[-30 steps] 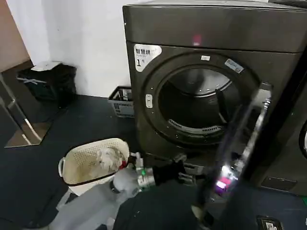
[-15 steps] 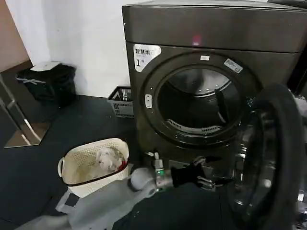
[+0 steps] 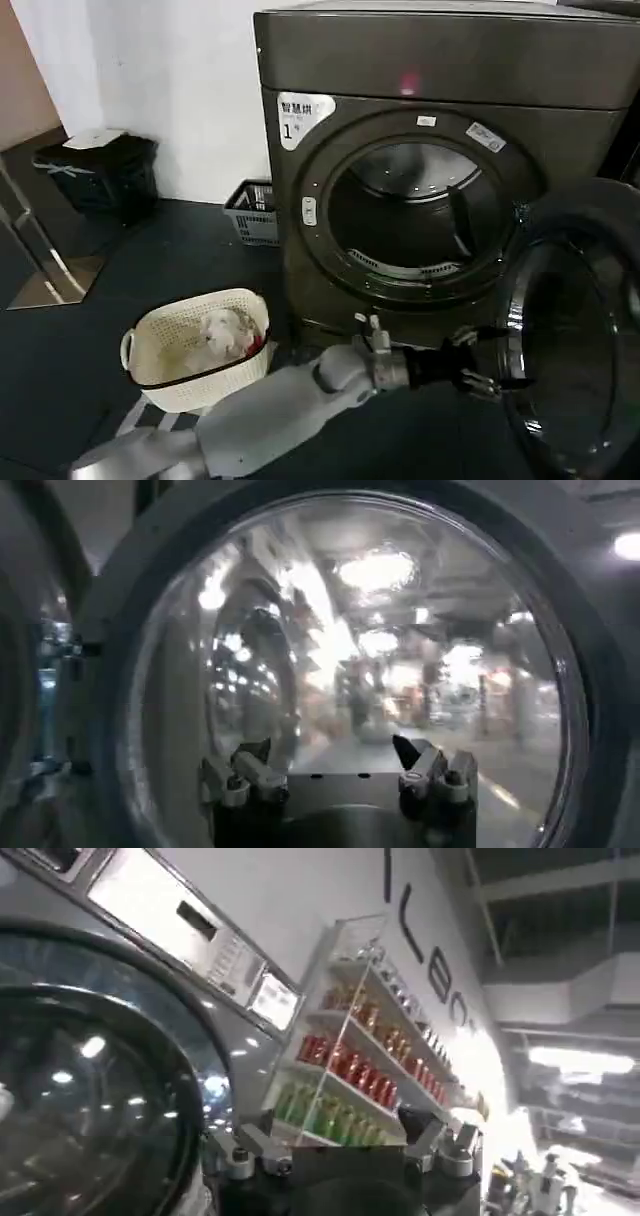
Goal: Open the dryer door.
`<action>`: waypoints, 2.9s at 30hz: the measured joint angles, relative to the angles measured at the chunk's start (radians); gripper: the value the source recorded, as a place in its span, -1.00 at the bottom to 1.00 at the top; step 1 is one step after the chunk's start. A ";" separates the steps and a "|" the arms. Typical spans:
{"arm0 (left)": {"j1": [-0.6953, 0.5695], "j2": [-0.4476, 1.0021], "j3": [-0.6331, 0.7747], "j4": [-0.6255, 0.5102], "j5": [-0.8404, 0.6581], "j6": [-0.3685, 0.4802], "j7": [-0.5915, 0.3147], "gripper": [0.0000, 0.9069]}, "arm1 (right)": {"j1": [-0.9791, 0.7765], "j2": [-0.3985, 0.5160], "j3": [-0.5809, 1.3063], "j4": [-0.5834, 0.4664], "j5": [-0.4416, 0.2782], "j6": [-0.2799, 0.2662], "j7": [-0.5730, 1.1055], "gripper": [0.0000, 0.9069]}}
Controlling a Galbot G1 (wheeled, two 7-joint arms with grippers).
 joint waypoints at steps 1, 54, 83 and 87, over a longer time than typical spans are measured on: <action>-0.007 -0.015 0.007 0.013 0.000 -0.002 -0.001 1.00 | -0.001 -0.001 0.012 0.007 0.000 -0.007 0.003 1.00; -0.149 -0.354 0.121 0.331 0.061 -0.054 -0.097 1.00 | -0.074 -0.057 0.356 -0.008 -0.042 -0.068 0.016 1.00; -0.092 -0.187 0.082 0.133 0.074 -0.217 -0.265 1.00 | -0.048 -0.044 0.323 0.034 -0.070 -0.064 -0.007 1.00; -0.081 -0.076 0.072 0.057 0.073 -0.213 -0.265 1.00 | -0.044 -0.044 0.322 0.049 -0.070 -0.064 -0.011 1.00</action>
